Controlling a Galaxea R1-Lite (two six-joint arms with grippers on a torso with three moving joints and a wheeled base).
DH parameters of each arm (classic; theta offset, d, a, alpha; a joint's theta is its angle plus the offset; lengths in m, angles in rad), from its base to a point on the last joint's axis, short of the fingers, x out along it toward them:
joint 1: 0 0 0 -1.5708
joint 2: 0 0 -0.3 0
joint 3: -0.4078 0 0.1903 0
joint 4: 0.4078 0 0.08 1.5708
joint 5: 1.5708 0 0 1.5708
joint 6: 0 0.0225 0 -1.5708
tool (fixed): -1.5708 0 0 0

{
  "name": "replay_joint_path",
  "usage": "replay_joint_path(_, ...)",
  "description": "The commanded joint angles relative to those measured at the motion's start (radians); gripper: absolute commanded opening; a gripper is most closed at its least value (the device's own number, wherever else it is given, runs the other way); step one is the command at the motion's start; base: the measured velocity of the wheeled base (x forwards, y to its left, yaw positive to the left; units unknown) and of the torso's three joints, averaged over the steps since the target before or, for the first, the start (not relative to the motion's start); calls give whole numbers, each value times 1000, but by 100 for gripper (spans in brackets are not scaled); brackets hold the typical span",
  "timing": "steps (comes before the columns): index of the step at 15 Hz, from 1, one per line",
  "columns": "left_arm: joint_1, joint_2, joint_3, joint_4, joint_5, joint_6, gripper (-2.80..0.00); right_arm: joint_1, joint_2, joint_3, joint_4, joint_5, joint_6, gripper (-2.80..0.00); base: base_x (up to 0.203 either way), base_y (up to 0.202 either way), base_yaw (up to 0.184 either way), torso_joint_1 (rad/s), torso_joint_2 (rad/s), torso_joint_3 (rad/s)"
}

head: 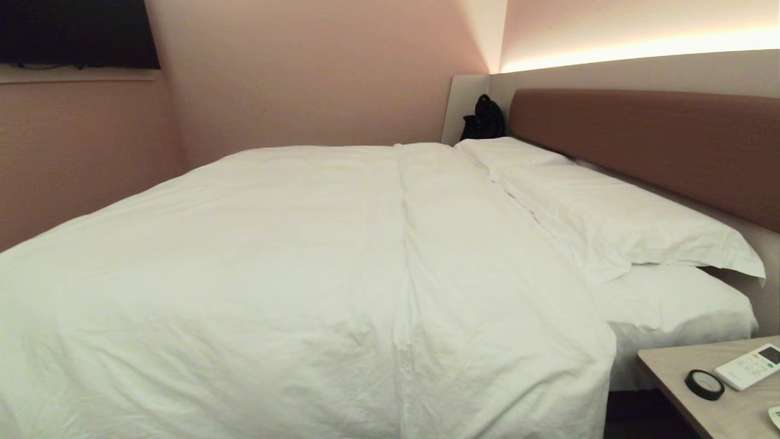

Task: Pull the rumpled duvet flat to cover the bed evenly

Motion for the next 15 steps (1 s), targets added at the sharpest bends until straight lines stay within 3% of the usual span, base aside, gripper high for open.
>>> replay_joint_path(1,0,0,0,1,1,-1,-280,-1,-1,0,0,0,-2,-280,0,0,0,0,0,0)
replay_joint_path(15,0,0,0,1,2,4,-280,0,-1,0,0,0,-2,-280,0,0,0,0,0,0)
